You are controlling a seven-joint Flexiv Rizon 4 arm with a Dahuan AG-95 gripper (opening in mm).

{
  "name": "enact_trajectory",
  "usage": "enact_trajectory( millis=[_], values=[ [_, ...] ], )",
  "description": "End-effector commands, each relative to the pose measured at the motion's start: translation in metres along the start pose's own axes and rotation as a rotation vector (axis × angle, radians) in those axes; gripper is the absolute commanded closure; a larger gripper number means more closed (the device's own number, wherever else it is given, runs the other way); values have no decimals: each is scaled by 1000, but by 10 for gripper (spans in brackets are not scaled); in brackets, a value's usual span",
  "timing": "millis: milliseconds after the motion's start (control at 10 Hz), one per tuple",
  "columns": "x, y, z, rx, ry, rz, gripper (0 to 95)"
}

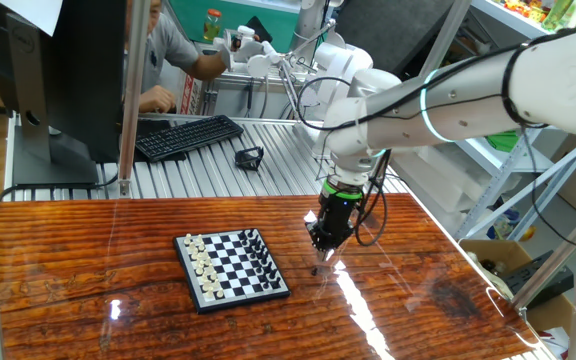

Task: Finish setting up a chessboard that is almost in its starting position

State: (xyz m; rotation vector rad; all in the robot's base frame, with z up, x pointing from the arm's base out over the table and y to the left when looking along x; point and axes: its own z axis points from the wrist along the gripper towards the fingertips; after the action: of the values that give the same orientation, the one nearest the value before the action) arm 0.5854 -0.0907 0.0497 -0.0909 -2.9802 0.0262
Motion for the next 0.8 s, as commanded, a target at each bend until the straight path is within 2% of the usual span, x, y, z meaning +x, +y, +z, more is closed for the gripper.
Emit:
enact_trajectory(
  millis=[100, 200, 800],
  values=[
    [2, 0, 0, 20, 7, -3, 950],
    [2, 0, 0, 27, 6, -2, 950],
    [1, 2, 4, 17, -19, -6, 950]
  ],
)
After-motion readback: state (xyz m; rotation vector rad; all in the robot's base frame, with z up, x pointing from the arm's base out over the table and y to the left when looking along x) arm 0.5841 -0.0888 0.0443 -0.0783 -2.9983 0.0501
